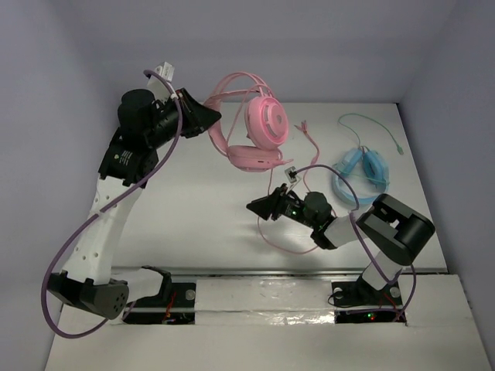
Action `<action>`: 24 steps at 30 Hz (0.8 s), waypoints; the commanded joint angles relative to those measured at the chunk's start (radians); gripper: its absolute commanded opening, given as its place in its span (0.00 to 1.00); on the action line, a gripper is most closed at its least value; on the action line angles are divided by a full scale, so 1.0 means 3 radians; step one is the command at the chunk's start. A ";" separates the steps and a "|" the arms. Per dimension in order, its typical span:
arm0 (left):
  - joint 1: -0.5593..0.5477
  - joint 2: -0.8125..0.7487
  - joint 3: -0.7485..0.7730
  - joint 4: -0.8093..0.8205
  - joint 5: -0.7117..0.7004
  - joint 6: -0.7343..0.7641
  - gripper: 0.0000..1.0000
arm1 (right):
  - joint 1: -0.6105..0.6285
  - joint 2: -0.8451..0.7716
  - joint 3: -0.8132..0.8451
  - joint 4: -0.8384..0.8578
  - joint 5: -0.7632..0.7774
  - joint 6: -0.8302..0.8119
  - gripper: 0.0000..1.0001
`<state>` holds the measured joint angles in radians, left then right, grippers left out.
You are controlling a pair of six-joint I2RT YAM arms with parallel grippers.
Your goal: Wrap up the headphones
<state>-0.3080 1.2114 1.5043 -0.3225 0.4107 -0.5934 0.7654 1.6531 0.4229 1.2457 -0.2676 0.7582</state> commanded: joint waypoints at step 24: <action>0.0209 -0.0489 -0.1547 0.1658 -0.2069 -0.1213 0.00 | 0.1242 -0.0755 0.0666 -0.2367 0.0753 -0.0150 0.00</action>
<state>-0.2535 1.1179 1.0374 0.0147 -0.0711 -0.9180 1.1007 1.4620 0.5747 0.6651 -0.1135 0.7338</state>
